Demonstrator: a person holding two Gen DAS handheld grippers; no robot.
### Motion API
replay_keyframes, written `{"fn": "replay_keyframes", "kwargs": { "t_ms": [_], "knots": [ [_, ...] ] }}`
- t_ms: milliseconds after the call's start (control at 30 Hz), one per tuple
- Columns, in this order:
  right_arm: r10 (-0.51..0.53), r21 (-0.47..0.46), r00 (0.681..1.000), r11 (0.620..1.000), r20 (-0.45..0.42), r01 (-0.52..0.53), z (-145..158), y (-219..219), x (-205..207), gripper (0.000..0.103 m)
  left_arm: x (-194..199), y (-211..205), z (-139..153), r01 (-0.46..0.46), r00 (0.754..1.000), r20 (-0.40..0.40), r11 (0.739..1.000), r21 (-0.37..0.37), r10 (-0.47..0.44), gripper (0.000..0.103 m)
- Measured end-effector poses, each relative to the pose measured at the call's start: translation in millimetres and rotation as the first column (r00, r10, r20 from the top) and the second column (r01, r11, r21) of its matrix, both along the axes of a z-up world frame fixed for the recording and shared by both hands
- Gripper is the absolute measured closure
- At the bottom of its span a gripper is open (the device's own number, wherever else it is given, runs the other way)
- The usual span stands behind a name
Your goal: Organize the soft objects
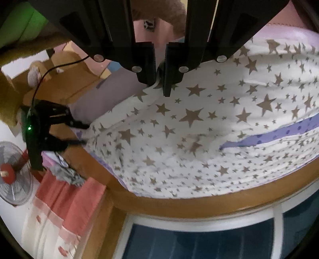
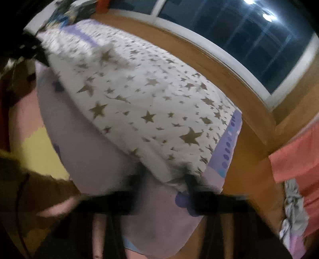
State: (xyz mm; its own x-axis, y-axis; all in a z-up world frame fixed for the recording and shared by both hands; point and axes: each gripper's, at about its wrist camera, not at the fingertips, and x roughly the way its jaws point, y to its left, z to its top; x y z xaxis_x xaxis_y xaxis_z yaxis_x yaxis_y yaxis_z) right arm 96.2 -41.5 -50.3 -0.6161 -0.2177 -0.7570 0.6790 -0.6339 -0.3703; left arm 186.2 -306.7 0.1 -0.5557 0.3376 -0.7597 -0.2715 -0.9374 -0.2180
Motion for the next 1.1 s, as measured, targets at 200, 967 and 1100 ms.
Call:
{"fn": "replay_keyframes", "kwargs": {
  "t_ms": [200, 967, 1100],
  "knots": [
    [-0.048, -0.148, 0.998, 0.988, -0.030, 0.043, 53, 18, 1, 0.102, 3, 2, 38, -0.047, 0.996, -0.080, 0.999, -0.014, 0.046, 0.097],
    [-0.362, -0.140, 0.917, 0.912, 0.170, 0.386, 51, -38, -250, 0.101, -297, -33, 19, 0.028, 0.998, -0.052, 0.987, -0.161, -0.037, 0.097],
    [-0.394, -0.109, 0.896, 0.901, 0.205, 0.421, 32, -41, -276, 0.101, -328, -34, -12, 0.036, 0.999, -0.008, 0.986, -0.164, -0.038, 0.097]
  ]
}}
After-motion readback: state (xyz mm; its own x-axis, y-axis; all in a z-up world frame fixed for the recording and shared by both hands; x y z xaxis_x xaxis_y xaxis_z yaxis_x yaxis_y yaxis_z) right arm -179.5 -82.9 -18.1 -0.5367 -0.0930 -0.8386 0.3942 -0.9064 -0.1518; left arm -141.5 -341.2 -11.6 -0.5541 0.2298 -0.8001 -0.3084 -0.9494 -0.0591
